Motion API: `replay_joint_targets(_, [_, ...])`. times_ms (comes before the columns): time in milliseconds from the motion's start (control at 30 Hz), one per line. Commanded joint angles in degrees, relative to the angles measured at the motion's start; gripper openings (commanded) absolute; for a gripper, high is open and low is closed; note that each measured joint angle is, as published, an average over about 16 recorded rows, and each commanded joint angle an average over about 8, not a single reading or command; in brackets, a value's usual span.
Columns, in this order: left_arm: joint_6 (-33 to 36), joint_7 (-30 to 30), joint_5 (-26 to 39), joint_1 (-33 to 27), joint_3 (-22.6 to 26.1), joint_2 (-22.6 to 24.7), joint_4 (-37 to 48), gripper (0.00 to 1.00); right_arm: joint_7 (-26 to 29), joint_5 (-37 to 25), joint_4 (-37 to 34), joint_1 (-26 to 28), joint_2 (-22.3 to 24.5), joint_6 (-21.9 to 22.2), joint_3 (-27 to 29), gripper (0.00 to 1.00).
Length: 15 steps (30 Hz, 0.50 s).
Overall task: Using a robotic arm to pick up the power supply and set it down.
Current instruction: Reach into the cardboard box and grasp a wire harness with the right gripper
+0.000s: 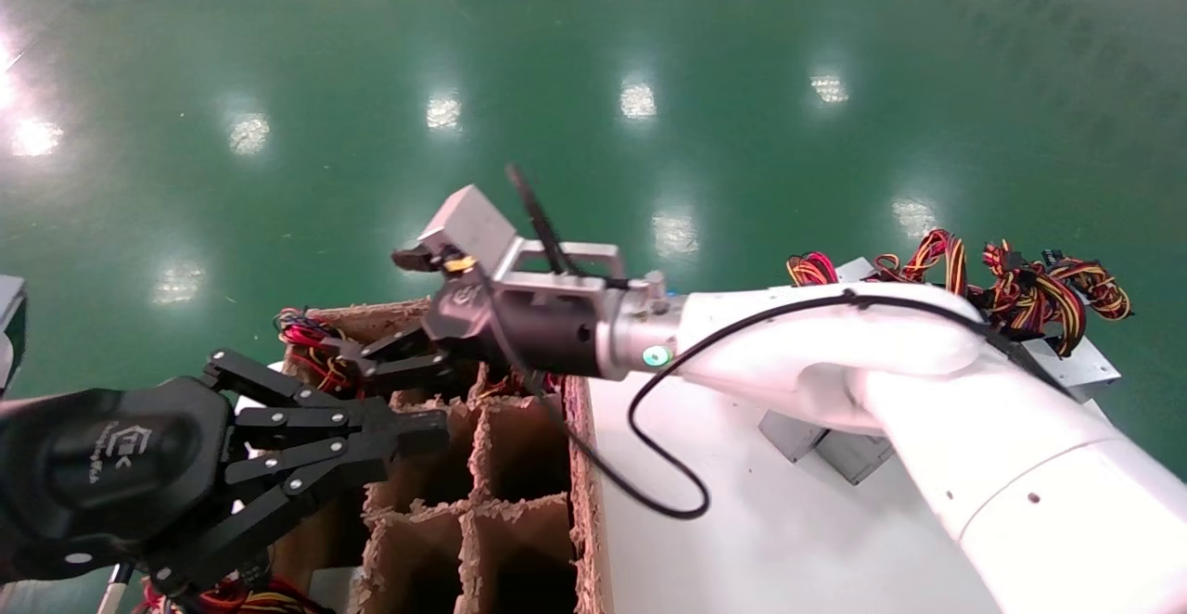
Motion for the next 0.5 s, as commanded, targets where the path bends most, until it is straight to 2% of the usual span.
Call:
replay_joint_targets(33, [0.0,0.0,0.0,0.0,0.0,0.0,0.0,0.0,1.2,1.4,2.3,-0.2,0.0,3.2,-3.1,1.0])
replay_joint_targets(267, [0.0,0.0,0.0,0.0,0.0,0.0,0.0,0.0,3.9,7.4,7.4,0.4,0.0,10.3,-12.1,1.0])
replay_joint_targets(500, [0.0,0.0,0.0,0.0,0.0,0.0,0.0,0.0,5.1,13.1,10.3,0.6,0.0,15.7,-18.8,1.0])
